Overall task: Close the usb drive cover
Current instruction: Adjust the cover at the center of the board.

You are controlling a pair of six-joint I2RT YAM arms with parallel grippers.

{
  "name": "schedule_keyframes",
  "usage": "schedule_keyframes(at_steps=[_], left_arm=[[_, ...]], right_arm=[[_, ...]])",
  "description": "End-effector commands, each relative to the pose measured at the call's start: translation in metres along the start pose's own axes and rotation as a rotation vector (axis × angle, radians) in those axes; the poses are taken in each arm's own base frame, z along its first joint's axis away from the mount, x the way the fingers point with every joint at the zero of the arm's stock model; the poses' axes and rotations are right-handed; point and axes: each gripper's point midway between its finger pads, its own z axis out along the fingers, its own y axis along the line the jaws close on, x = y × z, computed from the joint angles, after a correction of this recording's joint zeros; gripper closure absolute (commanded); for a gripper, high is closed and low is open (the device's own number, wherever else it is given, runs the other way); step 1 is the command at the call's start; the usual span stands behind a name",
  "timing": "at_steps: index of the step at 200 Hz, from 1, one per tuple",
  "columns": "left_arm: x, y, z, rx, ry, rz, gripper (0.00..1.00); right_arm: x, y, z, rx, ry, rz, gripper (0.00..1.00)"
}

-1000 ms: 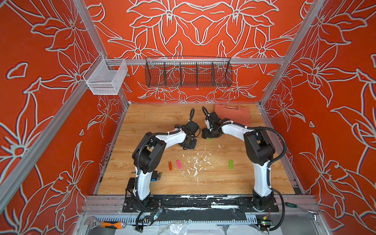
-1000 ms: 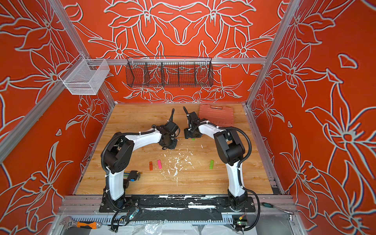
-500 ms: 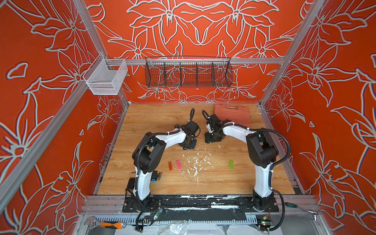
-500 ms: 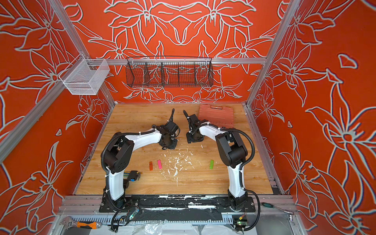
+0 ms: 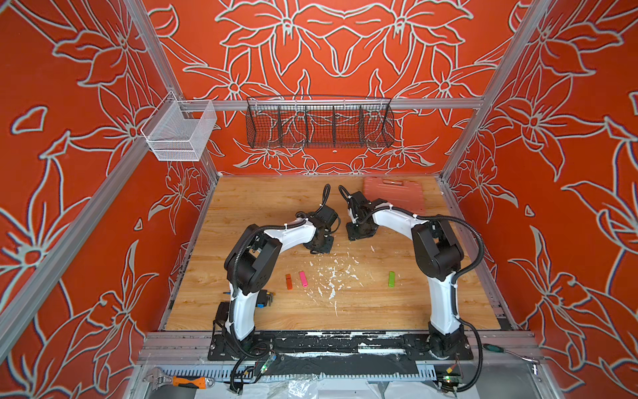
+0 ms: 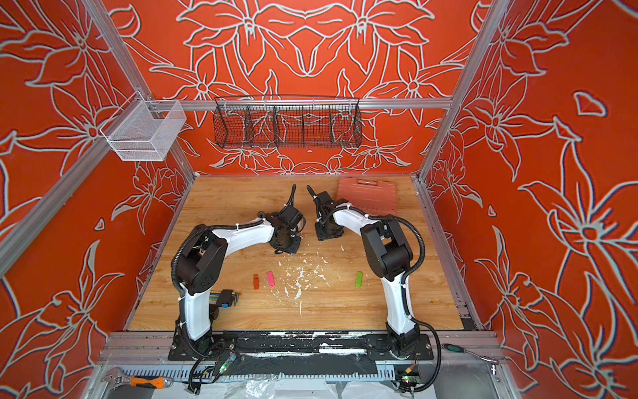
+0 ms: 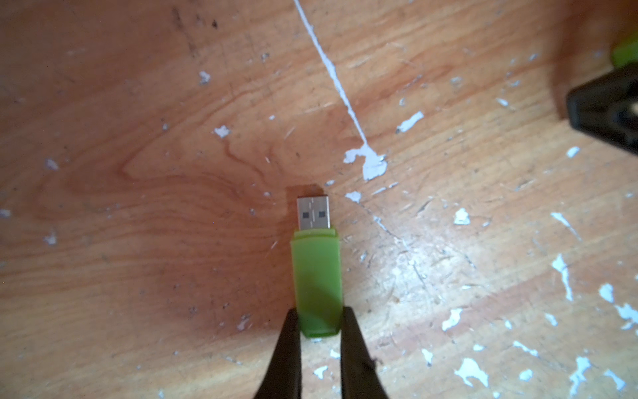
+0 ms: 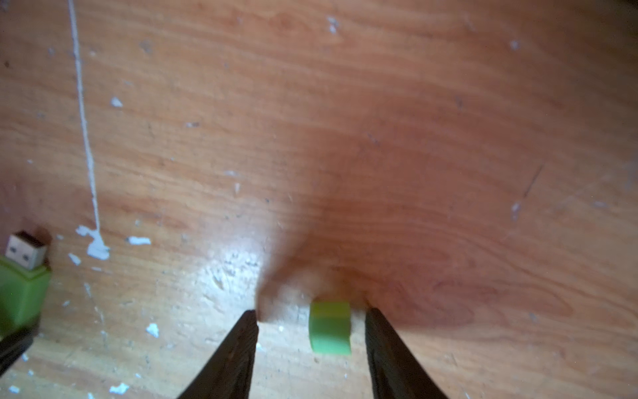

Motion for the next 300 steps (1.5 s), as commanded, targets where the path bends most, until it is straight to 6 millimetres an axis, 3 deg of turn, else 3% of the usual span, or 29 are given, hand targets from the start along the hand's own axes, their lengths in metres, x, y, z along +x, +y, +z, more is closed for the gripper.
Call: schedule_keyframes(at_steps=[1, 47, 84, 131, 180, 202, 243, 272, 300], left_arm=[[0.033, 0.004, 0.005, -0.017, 0.122, 0.017, 0.88], [0.034, 0.004, 0.003, -0.014, 0.122, 0.018, 0.88], [0.031, 0.003, 0.001, -0.014, 0.111, 0.019, 0.89], [0.031, 0.004, -0.002, -0.016, 0.106, 0.021, 0.90], [0.030, 0.004, -0.005, -0.012, 0.095, 0.019, 0.90], [0.030, 0.004, -0.004, -0.012, 0.095, 0.021, 0.90], [0.030, 0.004, -0.002, -0.014, 0.097, 0.025, 0.90], [0.029, 0.004, -0.003, -0.015, 0.094, 0.024, 0.90], [0.031, 0.004, -0.001, -0.010, 0.096, 0.023, 0.91]], right_arm=[[-0.001, 0.004, 0.006, -0.006, 0.033, -0.021, 0.48], [0.007, -0.016, -0.002, 0.107, 0.078, -0.035, 0.50], [-0.002, 0.018, 0.005, -0.089, 0.030, -0.042, 0.50], [0.003, 0.032, 0.015, -0.171, 0.066, -0.048, 0.50], [0.034, 0.039, -0.003, -0.243, 0.127, -0.067, 0.51], [0.039, 0.039, -0.016, -0.246, 0.124, -0.077, 0.51], [0.050, 0.024, -0.027, -0.168, 0.147, -0.063, 0.51], [0.044, 0.024, -0.055, -0.175, 0.040, 0.004, 0.50], [0.051, -0.006, -0.059, -0.007, 0.034, 0.061, 0.50]])
